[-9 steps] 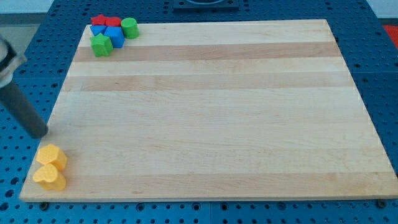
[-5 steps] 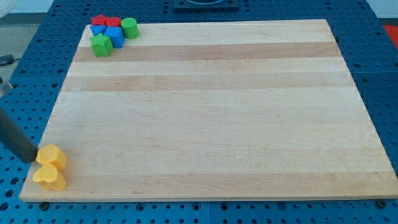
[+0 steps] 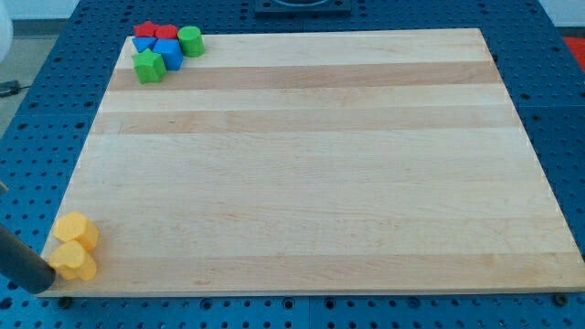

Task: Push the yellow heart to the right of the hexagon

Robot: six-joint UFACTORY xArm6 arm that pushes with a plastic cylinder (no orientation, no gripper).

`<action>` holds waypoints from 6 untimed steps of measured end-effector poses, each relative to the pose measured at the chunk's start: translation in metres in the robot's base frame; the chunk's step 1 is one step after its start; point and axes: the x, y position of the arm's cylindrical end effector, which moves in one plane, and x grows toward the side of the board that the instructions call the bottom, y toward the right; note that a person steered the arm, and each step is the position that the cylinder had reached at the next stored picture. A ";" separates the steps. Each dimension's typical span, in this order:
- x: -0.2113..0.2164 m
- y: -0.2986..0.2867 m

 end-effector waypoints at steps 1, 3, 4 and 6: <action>0.001 0.007; 0.001 0.031; 0.000 0.044; -0.026 0.068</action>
